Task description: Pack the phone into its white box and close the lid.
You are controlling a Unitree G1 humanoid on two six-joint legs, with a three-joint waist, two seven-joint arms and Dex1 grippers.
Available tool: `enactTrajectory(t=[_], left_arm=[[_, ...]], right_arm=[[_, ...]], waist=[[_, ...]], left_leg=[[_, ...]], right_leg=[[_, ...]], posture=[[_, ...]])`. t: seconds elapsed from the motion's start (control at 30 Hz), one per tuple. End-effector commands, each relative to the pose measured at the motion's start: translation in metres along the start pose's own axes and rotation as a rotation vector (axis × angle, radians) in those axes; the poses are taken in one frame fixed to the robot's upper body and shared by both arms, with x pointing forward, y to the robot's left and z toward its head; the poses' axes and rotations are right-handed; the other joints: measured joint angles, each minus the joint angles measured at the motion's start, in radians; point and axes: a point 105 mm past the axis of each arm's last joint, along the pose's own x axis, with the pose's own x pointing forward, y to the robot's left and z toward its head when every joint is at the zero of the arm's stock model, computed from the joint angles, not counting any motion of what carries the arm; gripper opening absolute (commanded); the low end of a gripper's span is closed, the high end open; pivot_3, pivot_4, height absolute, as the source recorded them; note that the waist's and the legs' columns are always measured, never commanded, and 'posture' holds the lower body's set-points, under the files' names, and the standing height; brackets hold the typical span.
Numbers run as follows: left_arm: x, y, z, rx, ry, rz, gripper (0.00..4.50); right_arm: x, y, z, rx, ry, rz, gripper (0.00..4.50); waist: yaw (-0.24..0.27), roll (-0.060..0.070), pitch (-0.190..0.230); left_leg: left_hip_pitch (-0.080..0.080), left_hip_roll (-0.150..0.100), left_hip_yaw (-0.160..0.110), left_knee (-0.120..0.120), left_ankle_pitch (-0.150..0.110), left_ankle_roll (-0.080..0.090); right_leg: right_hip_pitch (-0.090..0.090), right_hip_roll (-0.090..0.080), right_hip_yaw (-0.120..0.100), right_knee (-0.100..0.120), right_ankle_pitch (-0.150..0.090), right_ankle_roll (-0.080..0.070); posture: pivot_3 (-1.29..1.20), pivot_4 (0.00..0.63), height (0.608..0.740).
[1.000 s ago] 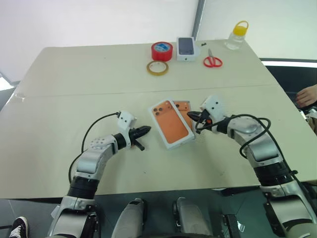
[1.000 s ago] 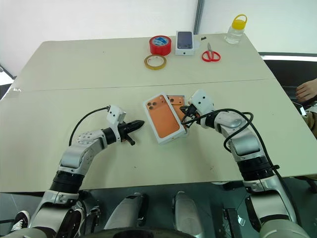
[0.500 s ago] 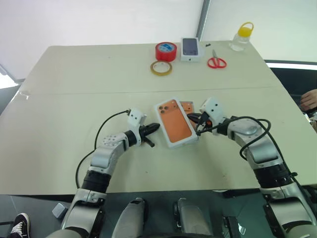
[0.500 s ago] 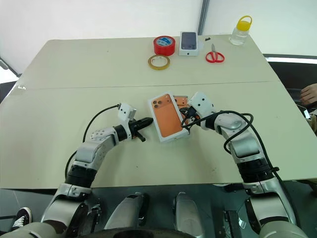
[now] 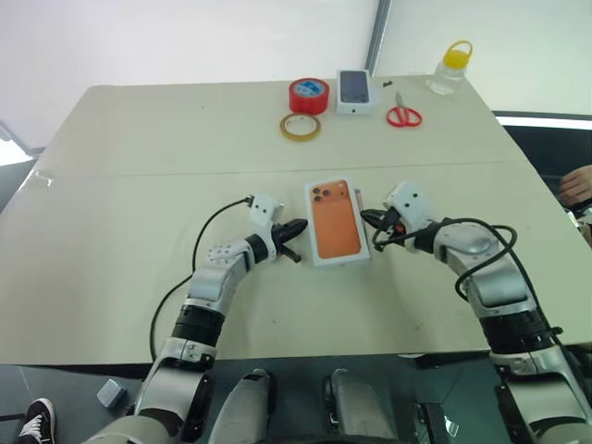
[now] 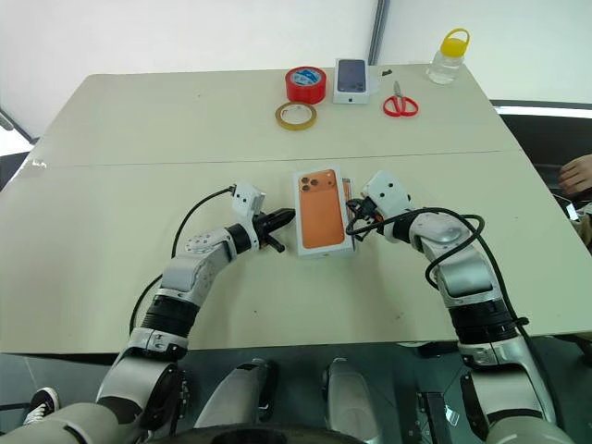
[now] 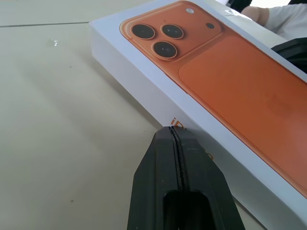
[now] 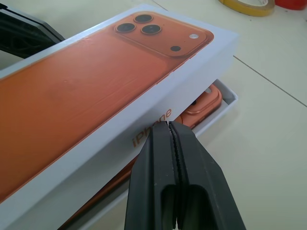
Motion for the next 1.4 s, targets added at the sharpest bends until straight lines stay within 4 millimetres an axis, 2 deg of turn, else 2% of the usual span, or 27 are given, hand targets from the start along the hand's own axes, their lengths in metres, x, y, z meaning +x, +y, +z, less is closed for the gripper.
enactTrajectory(t=[0.03, 0.2, 0.47, 0.6, 0.73, 0.9, 1.03, 1.23, 1.4], left_arm=[[0.014, -0.019, 0.020, 0.048, -0.056, -0.080, 0.00], [0.019, -0.022, 0.023, 0.048, -0.066, -0.093, 0.00], [0.017, -0.023, 0.013, 0.025, -0.043, -0.092, 0.00], [0.019, -0.020, 0.018, 0.010, -0.064, -0.071, 0.00], [0.024, -0.028, 0.018, 0.023, -0.054, -0.096, 0.00], [0.019, -0.027, 0.014, 0.016, -0.049, -0.091, 0.00], [0.011, -0.018, 0.011, 0.022, -0.041, -0.063, 0.00], [0.003, -0.002, 0.023, 0.039, -0.069, -0.017, 0.00], [0.004, 0.007, 0.047, 0.049, -0.125, 0.001, 0.00]], right_arm=[[-0.003, -0.002, 0.011, -0.033, -0.031, -0.015, 0.04], [-0.001, -0.003, 0.010, -0.029, -0.030, -0.035, 0.04], [0.001, -0.002, 0.004, -0.029, -0.009, -0.040, 0.04], [0.000, -0.002, -0.001, -0.038, 0.010, -0.047, 0.04], [-0.004, -0.004, -0.003, -0.029, 0.017, -0.053, 0.04], [-0.004, 0.000, -0.005, -0.037, 0.020, -0.043, 0.04], [0.000, 0.003, -0.006, -0.063, 0.033, -0.039, 0.04], [-0.005, -0.019, -0.005, -0.085, 0.039, -0.101, 0.04], [-0.007, -0.048, 0.012, -0.104, 0.000, -0.190, 0.04]], waist=[[0.000, 0.000, 0.000], [-0.003, 0.000, 0.000], [-0.001, 0.000, 0.000], [-0.001, 0.000, 0.000], [-0.001, 0.000, 0.000], [-0.001, 0.000, 0.000], [-0.003, 0.000, 0.000], [-0.005, 0.000, 0.000], [-0.002, 0.000, 0.000]], left_leg=[[0.000, 0.000, 0.000, 0.000, 0.000, 0.000], [0.000, 0.000, 0.000, 0.000, 0.000, 0.000], [0.000, 0.000, 0.000, 0.000, 0.000, 0.000], [0.000, 0.000, 0.000, 0.000, 0.000, 0.000], [0.000, 0.000, 0.000, 0.000, 0.000, 0.000], [0.000, 0.000, 0.000, 0.000, 0.000, 0.000], [0.000, 0.000, 0.000, 0.000, 0.000, 0.000], [0.000, 0.000, 0.000, 0.000, 0.000, -0.001], [0.000, 0.000, 0.001, 0.000, 0.001, -0.002]], right_leg=[[0.000, 0.000, 0.000, 0.000, 0.000, 0.000], [0.000, 0.000, 0.000, 0.000, 0.000, 0.000], [0.000, 0.000, 0.000, 0.000, 0.000, 0.000], [0.000, 0.000, 0.000, 0.000, 0.000, 0.000], [0.000, 0.000, 0.000, 0.000, 0.000, 0.000], [0.000, 0.000, 0.000, 0.000, 0.000, 0.000], [0.000, 0.000, 0.000, 0.000, 0.000, 0.000], [0.000, 0.000, 0.000, 0.001, 0.000, 0.000], [-0.001, 0.000, 0.000, 0.001, 0.000, 0.000]], posture=[[0.00, 0.150, 0.740], [0.00, 0.150, 0.740], [0.00, 0.150, 0.740], [0.00, 0.150, 0.740], [0.00, 0.150, 0.740], [0.00, 0.150, 0.740], [0.00, 0.150, 0.740], [0.00, 0.150, 0.740], [0.00, 0.150, 0.740]])
